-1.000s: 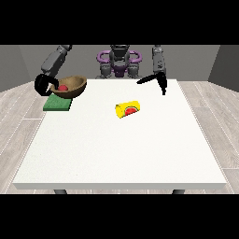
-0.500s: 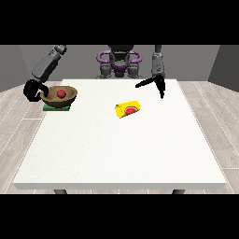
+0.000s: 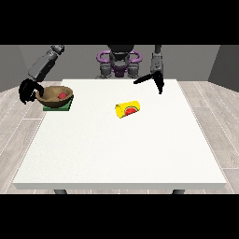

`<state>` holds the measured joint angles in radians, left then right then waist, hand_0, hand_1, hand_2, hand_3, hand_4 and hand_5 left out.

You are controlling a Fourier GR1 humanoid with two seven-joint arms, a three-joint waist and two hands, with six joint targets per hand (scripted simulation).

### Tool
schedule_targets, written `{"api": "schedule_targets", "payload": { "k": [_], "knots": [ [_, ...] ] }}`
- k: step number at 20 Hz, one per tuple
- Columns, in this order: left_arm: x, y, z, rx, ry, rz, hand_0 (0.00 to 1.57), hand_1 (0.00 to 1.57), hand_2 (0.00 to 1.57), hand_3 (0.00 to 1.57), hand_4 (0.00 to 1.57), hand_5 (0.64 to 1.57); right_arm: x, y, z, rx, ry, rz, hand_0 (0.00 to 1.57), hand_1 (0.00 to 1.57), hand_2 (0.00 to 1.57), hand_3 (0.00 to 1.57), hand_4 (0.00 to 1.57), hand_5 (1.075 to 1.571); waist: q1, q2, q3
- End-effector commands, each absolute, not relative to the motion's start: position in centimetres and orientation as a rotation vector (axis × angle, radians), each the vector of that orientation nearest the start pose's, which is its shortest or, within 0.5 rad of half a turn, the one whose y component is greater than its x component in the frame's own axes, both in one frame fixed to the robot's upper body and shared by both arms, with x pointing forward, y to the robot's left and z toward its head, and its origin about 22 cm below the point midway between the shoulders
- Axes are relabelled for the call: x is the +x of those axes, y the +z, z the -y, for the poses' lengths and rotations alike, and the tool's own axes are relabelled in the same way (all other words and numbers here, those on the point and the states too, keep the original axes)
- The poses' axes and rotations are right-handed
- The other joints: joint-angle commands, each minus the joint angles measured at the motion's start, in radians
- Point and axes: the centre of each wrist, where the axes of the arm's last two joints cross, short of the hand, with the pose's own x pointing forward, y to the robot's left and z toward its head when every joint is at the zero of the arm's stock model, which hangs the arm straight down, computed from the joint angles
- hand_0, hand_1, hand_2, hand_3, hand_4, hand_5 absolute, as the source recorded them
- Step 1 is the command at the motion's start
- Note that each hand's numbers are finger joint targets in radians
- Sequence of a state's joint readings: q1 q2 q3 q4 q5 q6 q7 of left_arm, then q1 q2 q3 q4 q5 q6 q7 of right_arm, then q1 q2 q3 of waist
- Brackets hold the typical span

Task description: Pick the cup and pour the ball into the bowl, then pick the bowl and place it on the pad

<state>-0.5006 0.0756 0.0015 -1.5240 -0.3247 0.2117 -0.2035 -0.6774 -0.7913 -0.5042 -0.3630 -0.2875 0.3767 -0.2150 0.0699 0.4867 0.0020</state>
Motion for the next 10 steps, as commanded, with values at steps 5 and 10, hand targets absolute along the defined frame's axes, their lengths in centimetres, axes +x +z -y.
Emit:
{"api": "schedule_targets", "payload": {
  "k": [5, 10],
  "knots": [
    [32.4, 9.6, -19.6, 0.31, -0.243, 2.158, 0.0, 0.0, 0.0, 0.0, 0.0, 1.566, 31.1, 8.2, 52.4, -0.156, -0.317, 1.495, 1.57, 1.57, 1.57, 0.49, 0.74, 1.57, -0.011, -0.085, -0.0017],
    [32.6, 14.9, -20.5, 0.319, -0.243, 2.226, 0.0, 0.0, 0.0, 0.0, 0.0, 1.566, 31.5, 8.7, 52.2, -0.206, -0.244, 1.51, 1.57, 1.57, 1.57, 0.93, 0.71, 1.57, 0.0, -0.016, -0.0004]
  ]
}}
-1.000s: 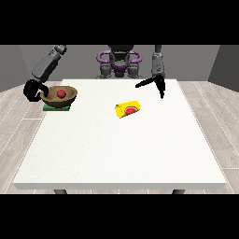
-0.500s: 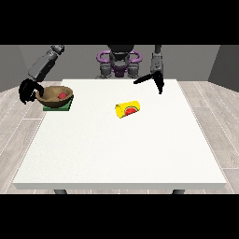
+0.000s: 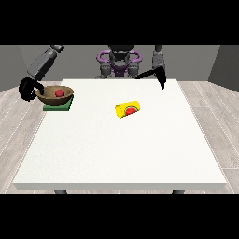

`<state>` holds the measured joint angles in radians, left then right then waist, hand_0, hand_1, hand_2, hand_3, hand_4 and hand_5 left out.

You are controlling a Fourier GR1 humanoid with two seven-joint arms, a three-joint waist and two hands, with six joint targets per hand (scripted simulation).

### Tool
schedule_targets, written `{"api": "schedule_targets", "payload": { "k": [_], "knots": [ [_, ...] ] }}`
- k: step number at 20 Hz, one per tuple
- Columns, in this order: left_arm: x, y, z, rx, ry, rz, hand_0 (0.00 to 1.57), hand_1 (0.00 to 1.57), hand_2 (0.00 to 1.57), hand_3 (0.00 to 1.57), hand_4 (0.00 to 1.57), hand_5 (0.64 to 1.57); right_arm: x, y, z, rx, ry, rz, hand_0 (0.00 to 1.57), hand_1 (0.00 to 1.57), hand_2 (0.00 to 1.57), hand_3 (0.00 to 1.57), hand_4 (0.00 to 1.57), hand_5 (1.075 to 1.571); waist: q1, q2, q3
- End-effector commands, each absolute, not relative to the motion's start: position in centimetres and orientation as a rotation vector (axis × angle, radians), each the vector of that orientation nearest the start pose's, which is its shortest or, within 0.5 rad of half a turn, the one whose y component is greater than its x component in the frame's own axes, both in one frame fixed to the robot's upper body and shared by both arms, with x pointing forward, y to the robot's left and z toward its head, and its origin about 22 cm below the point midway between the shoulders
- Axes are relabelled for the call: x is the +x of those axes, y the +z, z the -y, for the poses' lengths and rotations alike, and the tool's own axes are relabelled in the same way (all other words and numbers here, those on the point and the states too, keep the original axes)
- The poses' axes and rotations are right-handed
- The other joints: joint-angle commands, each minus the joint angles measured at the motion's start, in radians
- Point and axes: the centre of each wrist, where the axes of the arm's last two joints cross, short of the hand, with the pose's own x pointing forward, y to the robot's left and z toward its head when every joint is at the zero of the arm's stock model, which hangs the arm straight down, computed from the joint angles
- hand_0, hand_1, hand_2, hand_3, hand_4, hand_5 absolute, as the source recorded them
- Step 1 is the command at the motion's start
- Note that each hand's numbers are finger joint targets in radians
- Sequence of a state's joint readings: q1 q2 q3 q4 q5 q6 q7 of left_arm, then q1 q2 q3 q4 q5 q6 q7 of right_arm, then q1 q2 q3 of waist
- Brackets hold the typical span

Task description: Pick the cup and pour the ball into the bowl, then pick the bowl and place it on the pad

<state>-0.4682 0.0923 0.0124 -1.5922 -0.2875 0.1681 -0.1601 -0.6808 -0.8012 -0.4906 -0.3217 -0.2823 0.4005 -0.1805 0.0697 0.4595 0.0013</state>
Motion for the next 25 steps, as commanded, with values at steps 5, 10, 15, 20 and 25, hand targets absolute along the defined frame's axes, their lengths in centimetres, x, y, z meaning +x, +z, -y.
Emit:
{"api": "schedule_targets", "payload": {
  "k": [5, 10, 15, 20, 25],
  "knots": [
    [32.5, 14.4, -19.2, 0.32, -0.234, 2.233, 0.0, 0.0, 0.0, 0.0, 0.0, 1.565, 31.9, 8.8, 51.8, -0.265, -0.189, 1.453, 1.57, 1.57, 1.57, 1.32, 0.65, 1.552, -0.011, 0.03, 0.0],
    [30.5, 15.9, -20.2, 0.329, -0.248, 2.291, 0.0, 0.0, 0.0, 0.0, 0.0, 1.565, 29.2, 12.3, 55.7, -0.482, -0.246, 1.463, 0.36, 0.36, 0.51, 0.62, 0.0, 1.506, 0.005, 0.063, 0.0014],
    [29.7, 15.0, -19.7, 0.334, -0.215, 2.288, 0.0, 0.0, 0.0, 0.0, 0.0, 1.565, 30.2, 14.8, 55.6, -0.467, -0.251, 1.496, 0.0, 0.0, 0.38, 0.22, 0.0, 1.478, -0.009, 0.068, 0.0004],
    [29.0, 15.9, -20.0, 0.343, -0.203, 2.282, 0.0, 0.0, 0.0, 0.0, 0.0, 1.569, 30.1, 15.4, 55.9, -0.454, -0.22, 1.491, 0.0, 0.0, 0.33, 0.24, 0.0, 1.495, -0.032, 0.042, 0.0004],
    [30.3, 12.0, -19.6, 0.316, -0.203, 2.126, 0.0, 0.0, 0.0, 0.0, 0.0, 1.569, 29.7, 20.8, 57.1, -0.335, -0.179, 1.51, 0.0, 0.0, 0.19, 0.29, 0.0, 1.503, -0.05, -0.099, -0.0022]
  ]
}}
